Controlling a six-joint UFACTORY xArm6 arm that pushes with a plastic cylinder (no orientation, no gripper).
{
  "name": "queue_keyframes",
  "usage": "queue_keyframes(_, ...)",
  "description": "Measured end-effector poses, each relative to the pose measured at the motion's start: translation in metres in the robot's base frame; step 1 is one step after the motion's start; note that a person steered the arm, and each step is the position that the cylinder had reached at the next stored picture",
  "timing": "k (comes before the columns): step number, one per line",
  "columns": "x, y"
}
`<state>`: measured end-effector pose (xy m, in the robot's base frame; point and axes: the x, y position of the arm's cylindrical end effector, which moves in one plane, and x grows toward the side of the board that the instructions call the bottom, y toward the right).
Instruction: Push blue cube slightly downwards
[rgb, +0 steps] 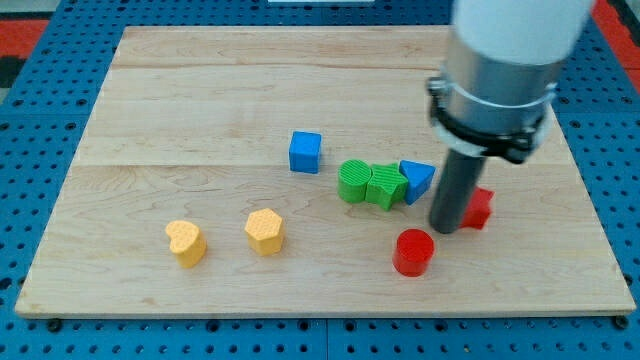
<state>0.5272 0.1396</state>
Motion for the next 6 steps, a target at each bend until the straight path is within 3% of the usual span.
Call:
queue_keyframes(1,-0.022,-0.035)
queue_keyframes(4,-0.027,-0.16)
queue_keyframes(5,-0.062,-0.22)
queue_keyframes(6,-0.124,-0.232)
